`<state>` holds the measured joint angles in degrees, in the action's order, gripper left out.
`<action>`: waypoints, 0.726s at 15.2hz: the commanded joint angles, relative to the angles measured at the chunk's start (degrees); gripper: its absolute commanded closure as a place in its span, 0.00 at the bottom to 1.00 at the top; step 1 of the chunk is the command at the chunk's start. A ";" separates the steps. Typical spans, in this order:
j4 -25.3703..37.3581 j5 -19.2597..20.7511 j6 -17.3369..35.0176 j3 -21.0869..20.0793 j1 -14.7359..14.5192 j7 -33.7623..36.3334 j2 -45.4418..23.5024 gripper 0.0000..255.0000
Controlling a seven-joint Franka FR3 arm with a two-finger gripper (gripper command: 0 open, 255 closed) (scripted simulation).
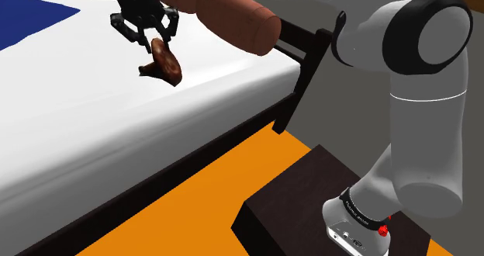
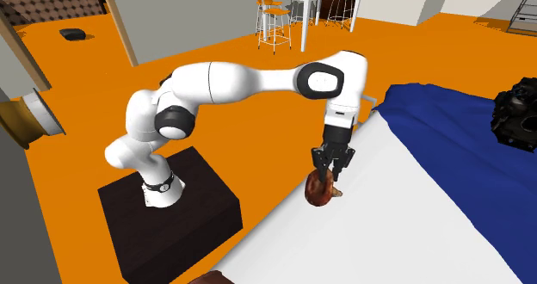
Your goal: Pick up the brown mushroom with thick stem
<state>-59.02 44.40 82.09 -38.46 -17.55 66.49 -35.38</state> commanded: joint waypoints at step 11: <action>18.54 3.37 -10.20 2.39 -7.72 -6.14 -5.37 1.00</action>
